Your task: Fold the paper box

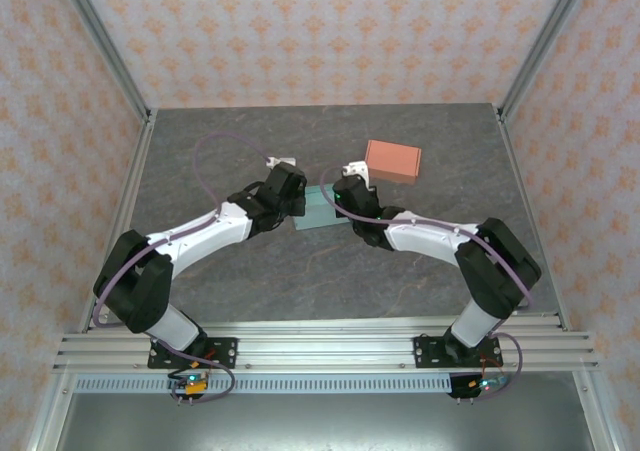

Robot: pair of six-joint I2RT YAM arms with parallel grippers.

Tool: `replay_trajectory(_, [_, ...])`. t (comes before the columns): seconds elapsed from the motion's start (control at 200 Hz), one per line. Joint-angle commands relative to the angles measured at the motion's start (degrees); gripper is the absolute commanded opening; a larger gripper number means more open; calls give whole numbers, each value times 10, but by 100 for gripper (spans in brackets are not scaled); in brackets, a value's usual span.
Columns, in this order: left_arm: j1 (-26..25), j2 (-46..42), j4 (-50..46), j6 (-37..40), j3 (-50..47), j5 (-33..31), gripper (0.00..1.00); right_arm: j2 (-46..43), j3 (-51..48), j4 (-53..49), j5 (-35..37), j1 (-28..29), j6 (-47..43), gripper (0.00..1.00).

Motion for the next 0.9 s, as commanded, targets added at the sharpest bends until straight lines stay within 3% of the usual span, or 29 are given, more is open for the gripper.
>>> replay_trajectory(0.0, [-14,11,29,17,-28,-2,6,-11,-52,21,-40,-8,-8,3])
replay_trajectory(0.175, [-30,17,58,42,-46,-46,7,-37,-96,74,-74,-17,-17,6])
replay_trajectory(0.435, [-39,33,78,55,-57,-105,7,-125,-150,104,-143,-31,-16,39])
replay_trajectory(0.576, [-42,47,81,65,-51,-113,7,-191,-161,51,-182,-36,-10,42])
replay_trajectory(0.641, [-45,48,83,69,-52,-117,7,-226,-170,37,-189,-40,1,48])
replay_trajectory(0.711, [-46,45,90,70,-57,-120,7,-255,-177,31,-185,-51,27,60])
replay_trajectory(0.771, [-46,43,93,70,-59,-122,7,-281,-161,0,-149,-73,104,77])
replay_trajectory(0.896, [-47,41,105,78,-65,-127,6,-238,-97,-28,-271,-145,186,76])
